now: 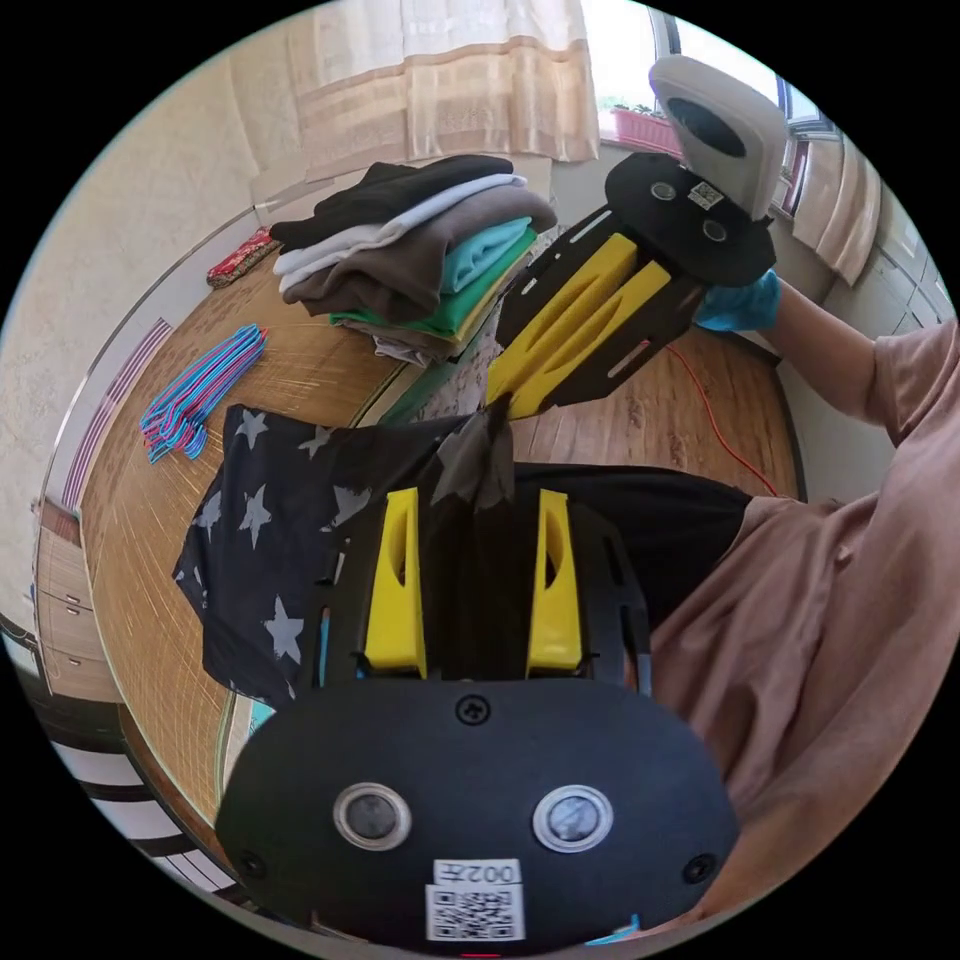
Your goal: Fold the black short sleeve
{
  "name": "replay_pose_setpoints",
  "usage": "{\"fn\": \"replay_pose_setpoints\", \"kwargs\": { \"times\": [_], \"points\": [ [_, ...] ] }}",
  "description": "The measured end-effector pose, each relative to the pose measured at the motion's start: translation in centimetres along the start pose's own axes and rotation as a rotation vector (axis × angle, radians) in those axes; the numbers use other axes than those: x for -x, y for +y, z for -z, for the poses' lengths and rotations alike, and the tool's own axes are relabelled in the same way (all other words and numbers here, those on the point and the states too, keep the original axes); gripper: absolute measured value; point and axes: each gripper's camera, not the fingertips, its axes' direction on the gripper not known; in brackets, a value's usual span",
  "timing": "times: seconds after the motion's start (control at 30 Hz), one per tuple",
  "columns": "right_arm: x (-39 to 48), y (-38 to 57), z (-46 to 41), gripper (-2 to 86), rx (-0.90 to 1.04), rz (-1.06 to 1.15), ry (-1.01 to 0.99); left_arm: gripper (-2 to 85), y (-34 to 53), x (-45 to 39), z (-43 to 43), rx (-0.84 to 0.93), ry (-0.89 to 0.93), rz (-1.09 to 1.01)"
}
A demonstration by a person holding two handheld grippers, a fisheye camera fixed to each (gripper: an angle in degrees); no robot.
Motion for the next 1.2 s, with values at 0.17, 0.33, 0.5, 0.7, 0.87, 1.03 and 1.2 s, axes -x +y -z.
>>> {"fn": "replay_pose_setpoints", "kwargs": {
  "times": [0.17, 0.33, 0.5, 0.7, 0.87, 1.03, 1.2],
  "points": [
    [-0.2, 0.2, 0.7, -0.6, -0.052, -0.019, -0.022, 11.2, -0.3, -2.3, -0.7, 0.014, -0.043, 0.026],
    [-0.3, 0.9, 1.2, -0.3, -0.092, -0.033, -0.037, 6.9, -0.1, -3.5, -0.8, -0.004, -0.08, 0.072],
    [-0.5, 1.8, 1.1, 2.6, -0.095, -0.03, -0.064, 0.1, 0.0, -4.2, -0.9, -0.002, -0.105, 0.112],
    [-1.1, 3.3, 0.9, 10.9, -0.106, -0.031, -0.064, -1.2, 0.4, -5.0, -1.0, 0.003, -0.084, 0.143],
    [-0.1, 2.6, -1.3, 12.4, -0.071, 0.006, -0.017, -1.3, 0.6, -5.9, -0.6, 0.006, -0.072, 0.142],
    [0.5, 1.4, -1.2, 8.6, -0.095, 0.09, 0.028, -1.3, 0.8, -6.6, -0.5, 0.018, -0.07, 0.139],
    [1.1, 0.7, -1.1, 4.3, -0.067, 0.216, 0.013, -1.2, 0.9, -7.2, -0.5, 0.029, -0.079, 0.127]
  ]
}}
